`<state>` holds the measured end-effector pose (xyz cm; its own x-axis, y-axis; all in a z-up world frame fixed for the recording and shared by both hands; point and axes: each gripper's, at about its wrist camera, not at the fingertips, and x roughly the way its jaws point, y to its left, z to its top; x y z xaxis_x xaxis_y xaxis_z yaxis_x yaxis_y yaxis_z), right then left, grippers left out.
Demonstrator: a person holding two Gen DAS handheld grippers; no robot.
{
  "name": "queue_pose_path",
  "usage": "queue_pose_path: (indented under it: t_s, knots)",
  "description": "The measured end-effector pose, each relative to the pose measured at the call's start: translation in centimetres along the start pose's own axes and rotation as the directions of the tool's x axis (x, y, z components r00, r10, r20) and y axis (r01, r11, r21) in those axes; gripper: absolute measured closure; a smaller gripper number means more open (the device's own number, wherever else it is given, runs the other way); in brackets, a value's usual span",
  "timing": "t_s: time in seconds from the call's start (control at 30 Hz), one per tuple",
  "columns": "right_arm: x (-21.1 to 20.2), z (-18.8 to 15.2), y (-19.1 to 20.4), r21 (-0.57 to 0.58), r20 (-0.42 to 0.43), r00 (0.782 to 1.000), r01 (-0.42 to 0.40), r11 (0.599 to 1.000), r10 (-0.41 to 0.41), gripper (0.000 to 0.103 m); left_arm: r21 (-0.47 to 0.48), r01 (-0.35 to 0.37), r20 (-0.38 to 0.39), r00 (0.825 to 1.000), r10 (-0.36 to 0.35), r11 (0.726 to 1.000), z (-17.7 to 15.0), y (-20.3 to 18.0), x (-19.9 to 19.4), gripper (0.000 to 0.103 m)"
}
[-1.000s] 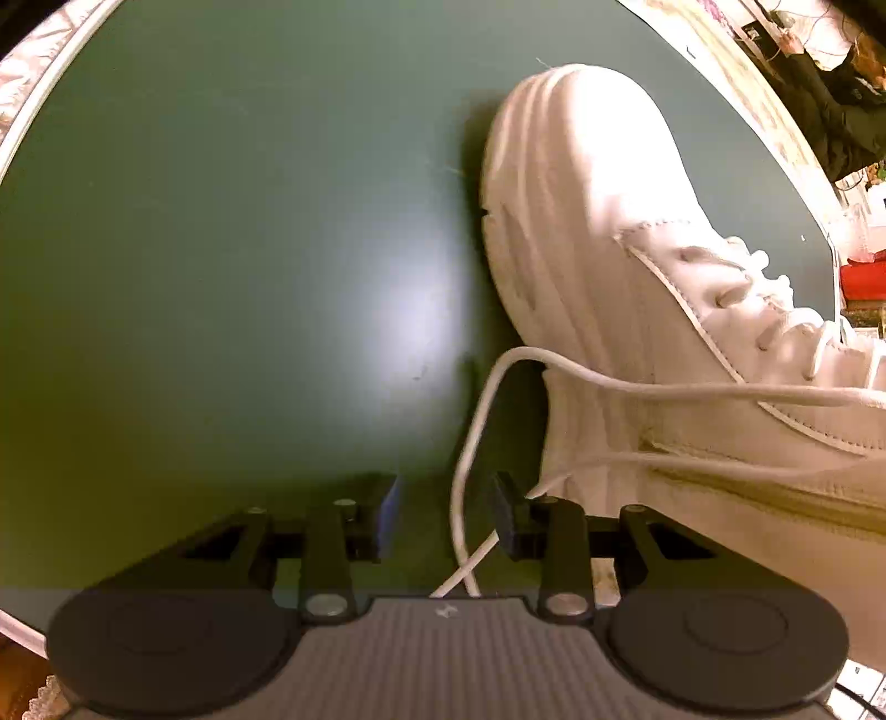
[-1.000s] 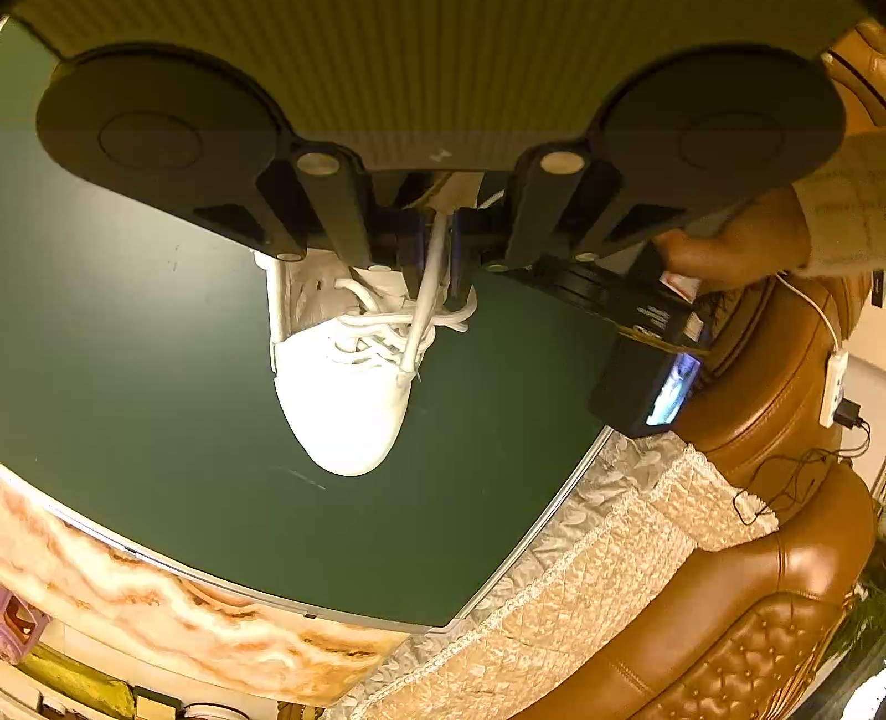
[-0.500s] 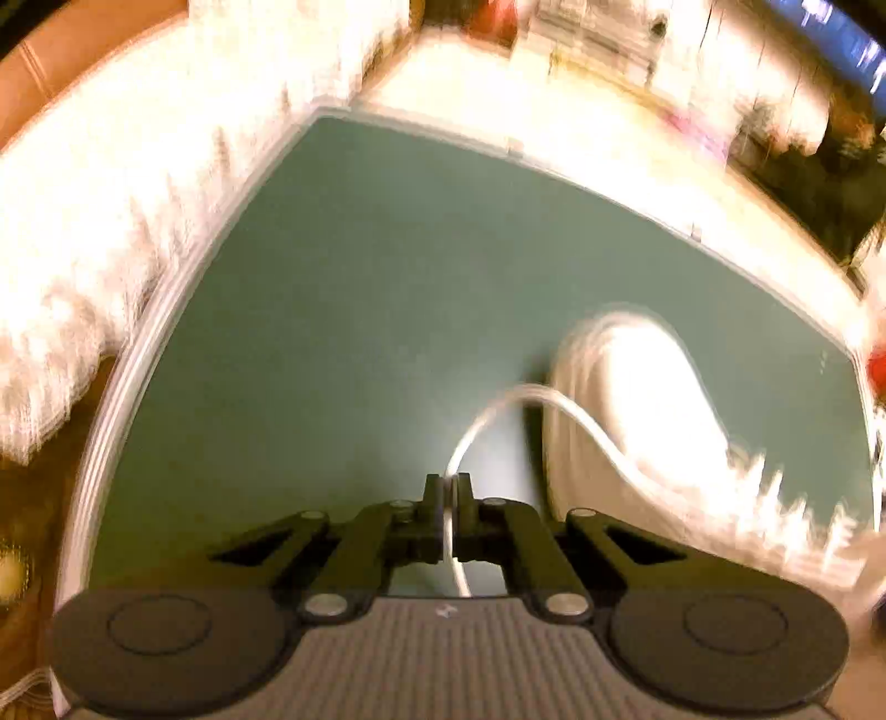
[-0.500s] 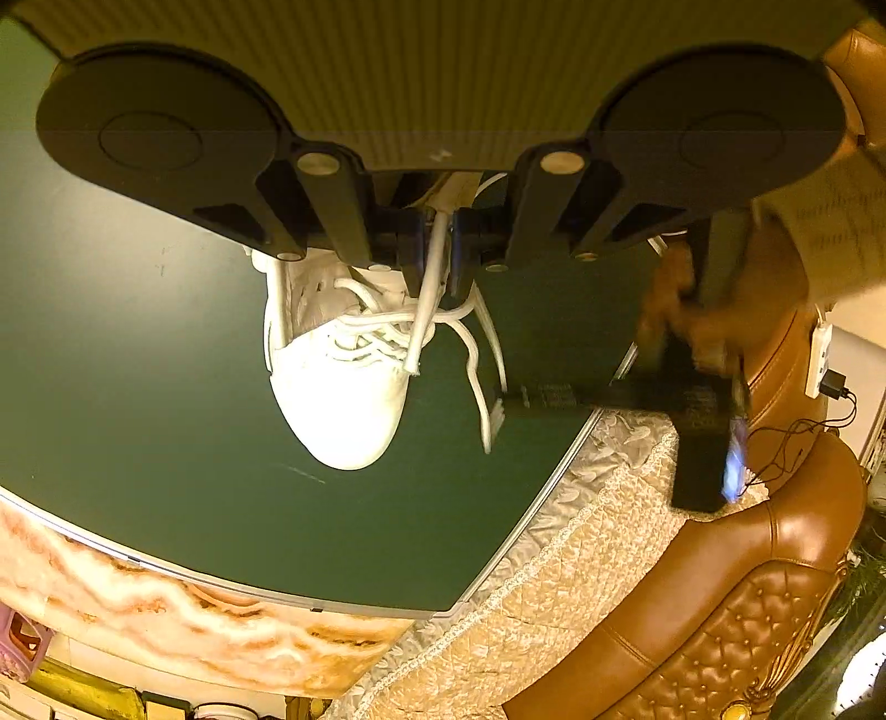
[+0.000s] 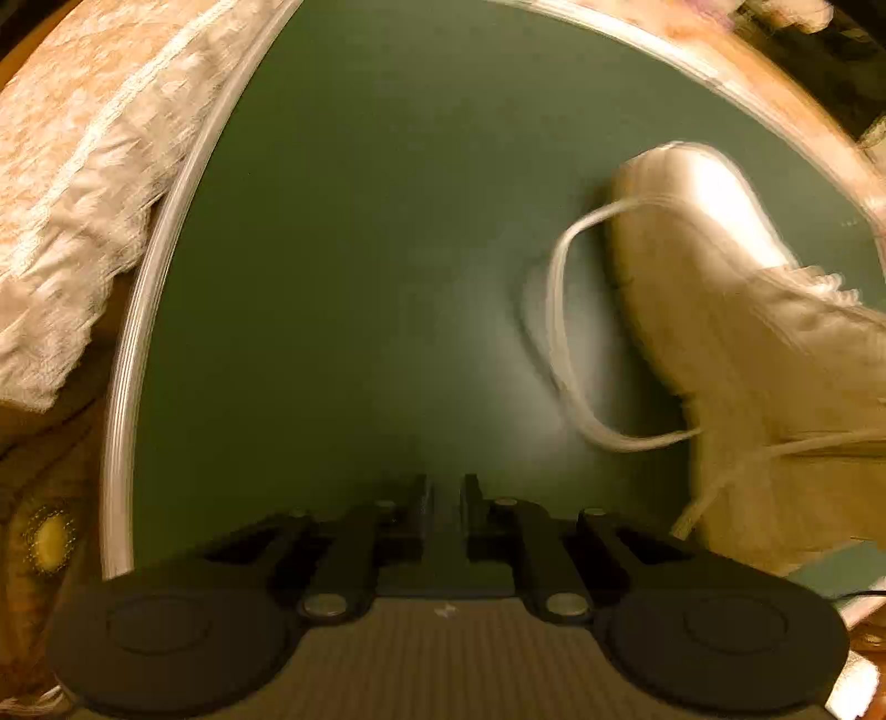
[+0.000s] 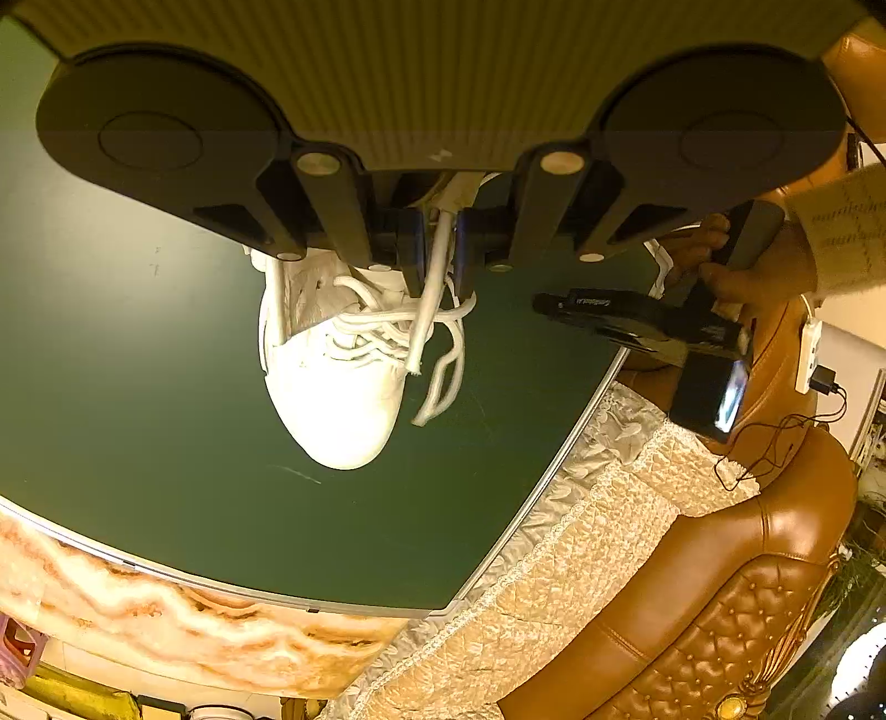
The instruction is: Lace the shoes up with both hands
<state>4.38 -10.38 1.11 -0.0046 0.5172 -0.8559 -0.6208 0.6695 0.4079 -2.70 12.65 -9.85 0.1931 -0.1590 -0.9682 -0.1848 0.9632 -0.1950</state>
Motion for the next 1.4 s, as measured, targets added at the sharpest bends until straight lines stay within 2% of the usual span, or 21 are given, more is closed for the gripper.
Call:
queue_pose_path:
  t_s: [0.03,0.07,0.1,0.17,0.2,0.23,0.3,0.37,0.43,0.53,0.63,0.7,0.77,0.8,0.83,0.9,1.0,1.07,1.23,1.33,1.4]
  knots:
    - [0.0,0.0,0.0,0.000,-0.001,1.000,-0.002,1.000,0.002,0.090,0.096,0.016,0.042,0.999,-0.020,0.995,0.1,-1.4,-0.2,0.093]
    - [0.0,0.0,-0.1,0.000,-0.002,1.000,-0.003,1.000,0.003,0.090,0.214,0.016,0.079,0.996,-0.034,0.977,0.0,-2.8,-0.3,0.093]
    - [0.0,0.0,-0.1,0.002,-0.003,1.000,-0.005,1.000,0.005,0.090,0.339,0.014,0.106,0.993,-0.053,0.941,0.4,-4.1,-0.1,0.093]
    - [0.0,0.0,-0.2,0.005,-0.005,1.000,-0.006,1.000,0.006,0.090,0.570,0.017,0.100,0.991,-0.090,0.822,1.0,-6.8,0.5,0.093]
    - [0.0,0.0,-0.1,0.005,-0.006,1.000,-0.006,1.000,0.006,0.090,0.655,0.020,0.085,0.991,-0.100,0.755,-0.1,-7.5,1.0,0.093]
    - [0.0,0.0,-0.1,0.004,-0.005,1.000,-0.007,1.000,0.007,0.090,0.738,0.032,0.065,0.991,-0.118,0.674,-0.4,-8.0,1.3,0.092]
    - [0.0,0.0,-0.1,0.000,-0.001,1.000,-0.009,1.000,0.009,0.090,0.841,0.023,0.044,0.993,-0.111,0.540,-0.9,-8.5,2.0,0.092]
    - [0.0,-0.1,-0.1,-0.001,0.005,1.000,-0.012,1.000,0.012,0.090,0.897,0.053,-0.011,0.995,-0.099,0.440,-0.9,-8.4,2.5,0.092]
    - [-0.1,-0.2,-0.1,0.003,0.011,1.000,-0.012,1.000,0.012,0.090,0.923,0.076,-0.043,0.995,-0.094,0.377,-1.9,-8.8,2.2,0.085]
    - [-0.1,-0.3,-0.3,0.014,0.018,1.000,-0.013,1.000,0.013,0.090,0.937,0.098,-0.071,0.993,-0.093,0.336,-2.1,-8.7,2.2,0.078]
    - [-0.2,-0.3,-0.3,0.021,0.021,1.000,-0.013,1.000,0.013,0.090,0.939,0.105,-0.087,0.994,-0.069,0.328,-2.2,-8.9,2.8,0.078]
    - [-0.2,-0.4,-0.3,0.026,0.022,1.000,-0.013,1.000,0.013,0.090,0.943,0.110,-0.098,0.994,-0.054,0.313,-2.4,-9.0,3.1,0.078]
    - [-0.2,-0.4,-0.4,0.032,0.026,1.000,-0.015,0.999,0.015,0.090,0.944,0.104,-0.093,0.994,-0.050,0.312,-2.4,-8.9,2.9,0.085]
    - [-0.2,-0.5,-0.4,0.032,0.027,1.000,-0.016,0.999,0.015,0.090,0.943,0.094,-0.085,0.995,-0.042,0.318,-2.3,-8.7,2.9,0.096]
    - [-0.1,-0.5,-0.4,0.032,0.030,0.999,-0.016,0.999,0.015,0.090,0.941,0.090,-0.082,0.996,-0.037,0.328,-2.1,-8.5,2.8,0.100]
    - [-0.1,-0.5,-0.4,0.033,0.030,0.999,-0.016,0.999,0.015,0.090,0.926,0.102,-0.099,0.995,-0.028,0.362,-1.6,-8.2,2.7,0.100]
    - [0.0,-0.5,-0.5,0.036,0.028,0.999,-0.017,0.999,0.016,0.090,0.931,0.074,-0.085,0.996,0.016,0.356,-2.0,-8.0,2.3,0.100]
    - [0.0,-0.4,-0.5,0.036,0.026,1.000,-0.018,0.999,0.017,0.090,0.913,0.080,-0.100,0.994,0.030,0.399,-1.9,-7.6,1.9,0.100]
    - [0.1,-0.2,-0.3,0.034,0.019,1.000,-0.014,0.999,0.013,0.089,0.779,0.163,-0.168,0.985,-0.049,0.606,-0.8,-5.3,-2.0,0.101]
    - [-0.1,0.0,0.2,0.028,0.008,1.000,-0.019,0.999,0.019,0.077,0.666,0.206,-0.175,0.978,-0.118,0.717,-0.1,-4.3,-5.7,0.101]
    - [-0.7,0.1,1.0,-0.008,0.017,1.000,-0.021,1.000,0.021,0.069,0.585,0.249,-0.170,0.968,-0.183,0.772,1.8,-3.7,-8.3,0.101]
